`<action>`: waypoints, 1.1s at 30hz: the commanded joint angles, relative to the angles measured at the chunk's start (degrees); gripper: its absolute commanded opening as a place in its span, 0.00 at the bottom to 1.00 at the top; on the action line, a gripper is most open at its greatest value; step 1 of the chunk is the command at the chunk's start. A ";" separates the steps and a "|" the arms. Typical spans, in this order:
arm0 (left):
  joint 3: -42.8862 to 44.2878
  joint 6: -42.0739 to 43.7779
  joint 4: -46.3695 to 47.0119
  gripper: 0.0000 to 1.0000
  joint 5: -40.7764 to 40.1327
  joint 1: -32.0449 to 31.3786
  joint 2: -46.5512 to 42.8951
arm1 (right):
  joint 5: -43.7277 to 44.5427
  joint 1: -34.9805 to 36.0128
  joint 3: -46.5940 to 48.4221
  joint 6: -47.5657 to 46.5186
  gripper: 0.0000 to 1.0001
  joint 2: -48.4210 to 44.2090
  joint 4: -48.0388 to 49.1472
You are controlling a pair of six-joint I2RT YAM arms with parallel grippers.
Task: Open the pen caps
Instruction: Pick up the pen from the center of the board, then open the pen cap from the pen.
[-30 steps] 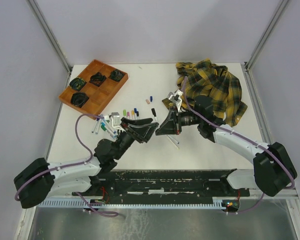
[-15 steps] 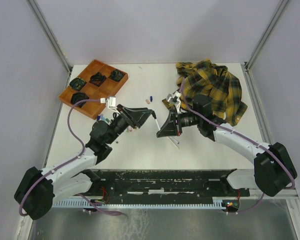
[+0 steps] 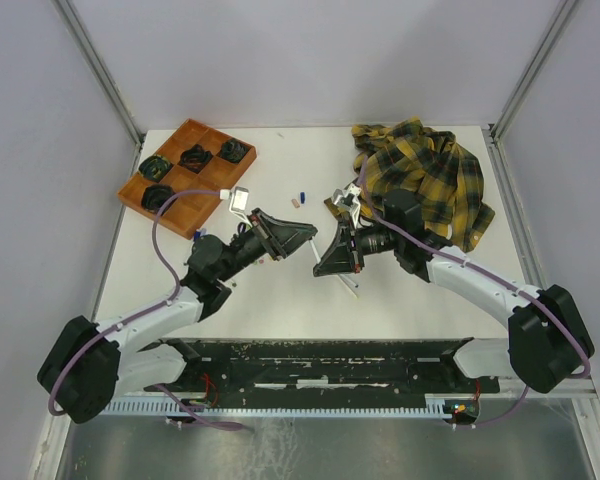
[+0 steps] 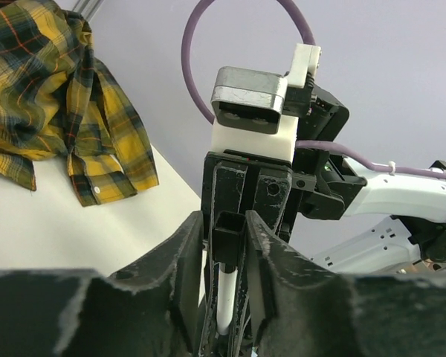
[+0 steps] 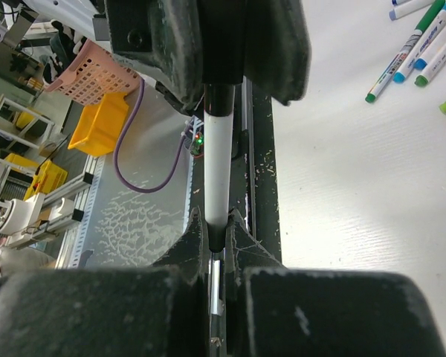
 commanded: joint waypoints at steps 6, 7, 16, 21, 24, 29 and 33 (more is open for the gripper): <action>3.01 -1.89 4.91 0.03 3.06 0.18 1.14 | -0.44 0.30 4.23 -3.60 0.00 -0.34 -4.45; 2.89 -1.81 4.95 0.03 3.06 0.19 1.14 | -0.42 0.25 4.27 -3.63 0.00 -0.39 -4.65; 0.67 -1.93 8.07 0.03 0.35 -1.41 3.31 | 1.49 -0.07 2.78 6.30 0.35 -0.55 3.94; 0.35 -1.78 10.78 0.03 -1.48 -3.68 5.91 | 3.08 -0.31 2.35 7.17 0.39 -0.35 4.46; 0.20 -1.68 11.72 0.03 -2.03 -3.84 6.41 | 3.45 -0.43 2.39 6.59 0.36 -0.13 3.70; -0.02 0.96 10.82 0.03 -5.30 -3.62 4.44 | 3.48 -0.41 2.85 5.40 0.07 0.24 1.71; 0.94 3.30 9.59 0.03 -9.08 -1.88 1.24 | 3.58 -0.39 3.14 4.21 0.00 0.88 -0.40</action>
